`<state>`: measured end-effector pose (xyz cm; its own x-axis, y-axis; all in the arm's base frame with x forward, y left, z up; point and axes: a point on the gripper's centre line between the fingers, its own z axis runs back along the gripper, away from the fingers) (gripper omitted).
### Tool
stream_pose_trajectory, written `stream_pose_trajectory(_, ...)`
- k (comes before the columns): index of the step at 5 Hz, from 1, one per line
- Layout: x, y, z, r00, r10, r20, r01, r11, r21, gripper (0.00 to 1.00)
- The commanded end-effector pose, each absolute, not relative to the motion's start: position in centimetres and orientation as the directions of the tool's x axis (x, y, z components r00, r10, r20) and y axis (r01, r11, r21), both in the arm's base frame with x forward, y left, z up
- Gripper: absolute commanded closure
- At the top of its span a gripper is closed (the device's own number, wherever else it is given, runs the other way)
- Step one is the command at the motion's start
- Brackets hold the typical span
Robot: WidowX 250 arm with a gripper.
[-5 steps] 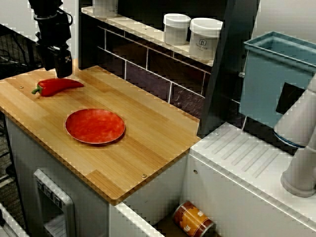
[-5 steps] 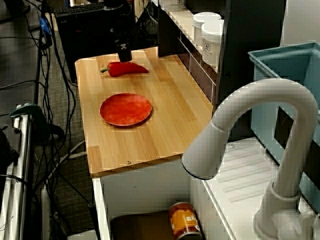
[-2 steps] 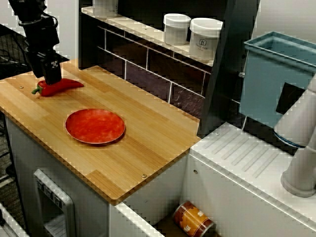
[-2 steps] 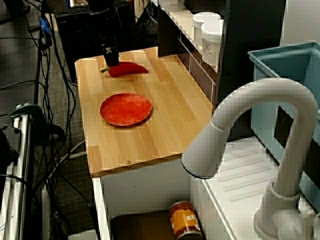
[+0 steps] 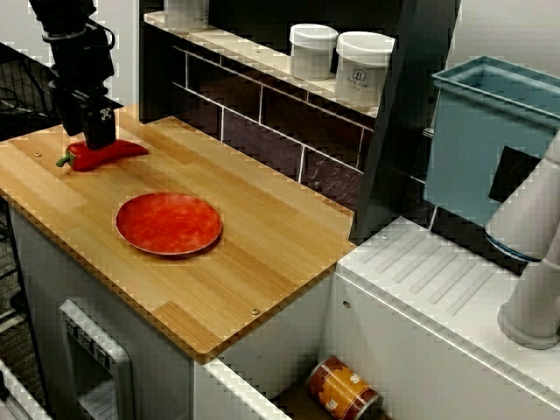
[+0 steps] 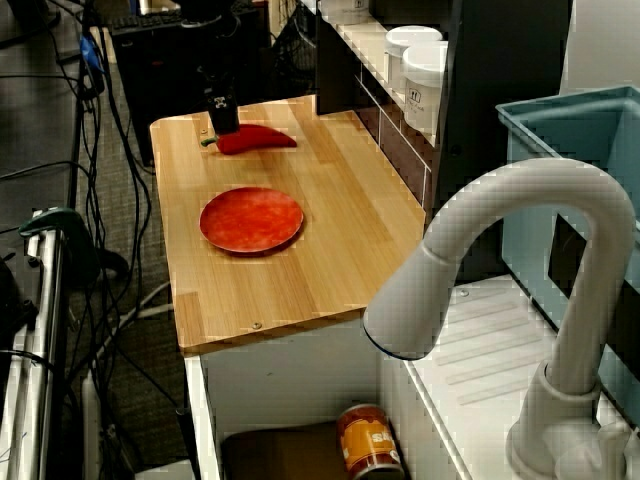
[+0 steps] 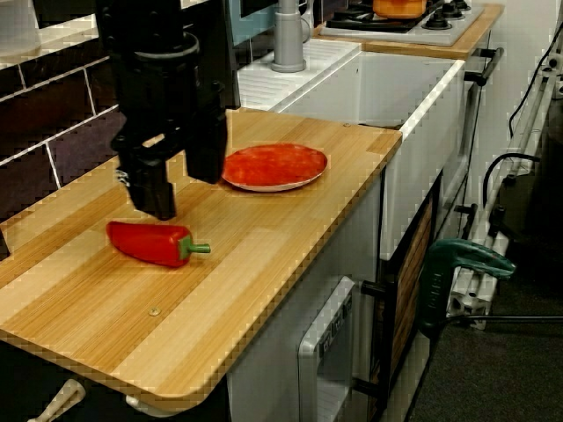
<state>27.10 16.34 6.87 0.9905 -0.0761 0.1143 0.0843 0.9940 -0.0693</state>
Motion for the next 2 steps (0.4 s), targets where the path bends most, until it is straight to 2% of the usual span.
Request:
stream_pose_trajectory(1,27.99,18.9,7.86,0.989,-0.041,0.141,0.045,0.999,-0.03,0.0)
stream_pose_trajectory(2,28.01,19.34,7.64,0.99,-0.036,0.133,0.042,0.998,-0.038,0.0)
